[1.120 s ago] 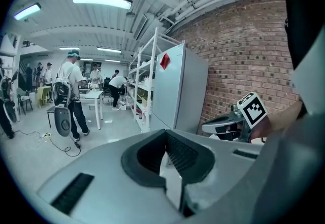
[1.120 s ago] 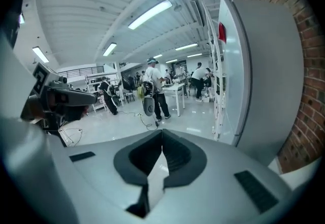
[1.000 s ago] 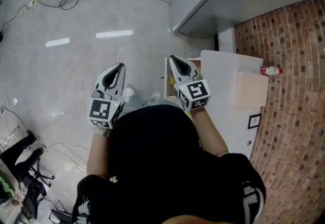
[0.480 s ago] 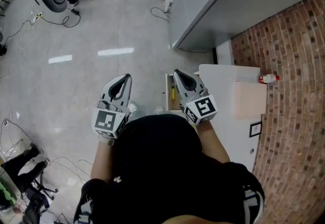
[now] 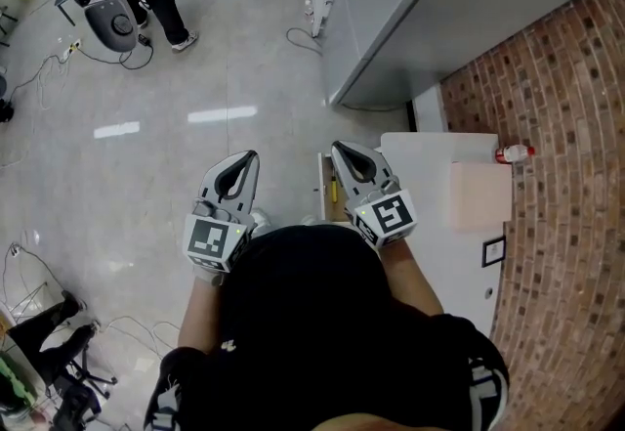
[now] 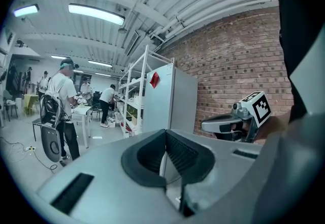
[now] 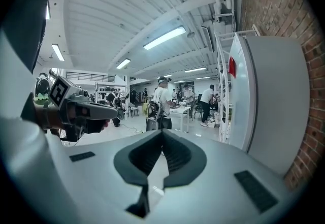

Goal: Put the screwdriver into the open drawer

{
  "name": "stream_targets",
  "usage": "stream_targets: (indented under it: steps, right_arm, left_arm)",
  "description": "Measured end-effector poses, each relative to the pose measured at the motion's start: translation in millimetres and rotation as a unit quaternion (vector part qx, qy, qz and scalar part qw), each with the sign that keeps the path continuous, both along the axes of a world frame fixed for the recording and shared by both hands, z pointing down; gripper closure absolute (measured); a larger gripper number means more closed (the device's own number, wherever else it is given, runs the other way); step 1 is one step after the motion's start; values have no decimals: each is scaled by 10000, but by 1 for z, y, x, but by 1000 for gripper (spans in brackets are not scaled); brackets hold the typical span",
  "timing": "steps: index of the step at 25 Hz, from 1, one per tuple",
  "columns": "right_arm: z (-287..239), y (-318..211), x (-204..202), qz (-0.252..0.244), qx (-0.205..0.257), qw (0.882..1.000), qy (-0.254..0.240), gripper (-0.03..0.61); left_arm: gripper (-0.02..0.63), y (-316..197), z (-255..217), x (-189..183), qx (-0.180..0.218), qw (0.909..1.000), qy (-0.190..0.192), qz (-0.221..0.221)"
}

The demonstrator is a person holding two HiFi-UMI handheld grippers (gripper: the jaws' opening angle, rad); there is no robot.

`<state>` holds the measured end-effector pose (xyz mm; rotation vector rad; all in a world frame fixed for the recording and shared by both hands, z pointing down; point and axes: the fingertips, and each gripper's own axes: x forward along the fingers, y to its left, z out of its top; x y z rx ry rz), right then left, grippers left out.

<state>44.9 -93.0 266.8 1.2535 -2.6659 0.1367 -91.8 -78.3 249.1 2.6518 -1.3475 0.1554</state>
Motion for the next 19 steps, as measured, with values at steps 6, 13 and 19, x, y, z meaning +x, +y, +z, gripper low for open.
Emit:
stream_targets:
  steps: [6, 13, 19]
  right_arm:
    - [-4, 3, -3, 42, 25, 10000, -34, 568]
    - [1, 11, 0, 120, -62, 9999, -20, 568]
    - [5, 17, 5, 170, -100, 9998, 6, 568]
  left_arm:
    - [609, -2, -2, 2, 41, 9999, 0, 96]
    - [609, 2, -1, 5, 27, 9998, -9, 176]
    - [609, 6, 4, 11, -7, 9997, -17, 236]
